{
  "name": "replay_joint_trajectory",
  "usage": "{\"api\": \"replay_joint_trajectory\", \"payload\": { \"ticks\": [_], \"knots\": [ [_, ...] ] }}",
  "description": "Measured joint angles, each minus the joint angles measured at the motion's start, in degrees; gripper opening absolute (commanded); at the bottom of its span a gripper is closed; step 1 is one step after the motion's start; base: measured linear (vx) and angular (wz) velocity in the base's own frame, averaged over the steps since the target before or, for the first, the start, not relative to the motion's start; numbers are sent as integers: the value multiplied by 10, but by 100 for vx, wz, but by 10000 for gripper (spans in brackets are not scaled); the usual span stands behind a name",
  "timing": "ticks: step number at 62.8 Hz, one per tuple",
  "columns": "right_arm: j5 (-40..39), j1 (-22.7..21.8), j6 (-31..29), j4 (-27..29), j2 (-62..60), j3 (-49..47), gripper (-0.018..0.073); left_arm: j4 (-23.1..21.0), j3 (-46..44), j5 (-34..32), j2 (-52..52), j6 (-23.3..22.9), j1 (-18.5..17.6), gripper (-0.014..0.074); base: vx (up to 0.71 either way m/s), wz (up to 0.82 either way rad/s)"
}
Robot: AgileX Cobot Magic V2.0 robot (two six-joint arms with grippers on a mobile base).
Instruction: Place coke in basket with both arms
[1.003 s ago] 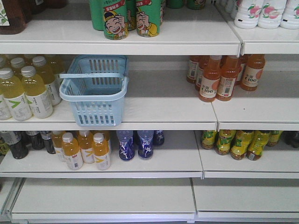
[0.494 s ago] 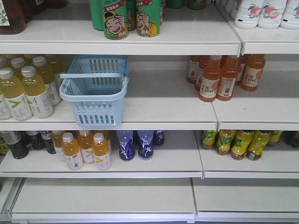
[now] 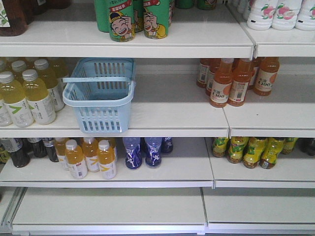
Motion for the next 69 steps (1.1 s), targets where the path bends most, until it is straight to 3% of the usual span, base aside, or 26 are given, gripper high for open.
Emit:
{"api": "replay_joint_trajectory", "payload": {
  "ticks": [52,61,69],
  "knots": [
    [0,0,0,0,0,0,-2,-1,0,0,0,-3,0,-6,0,0],
    [0,0,0,0,0,0,-2,-23,0,0,0,-53,0,-6,0,0],
    [0,0,0,0,0,0,-2,-82,0,0,0,-153,0,-6,0,0]
  ]
}}
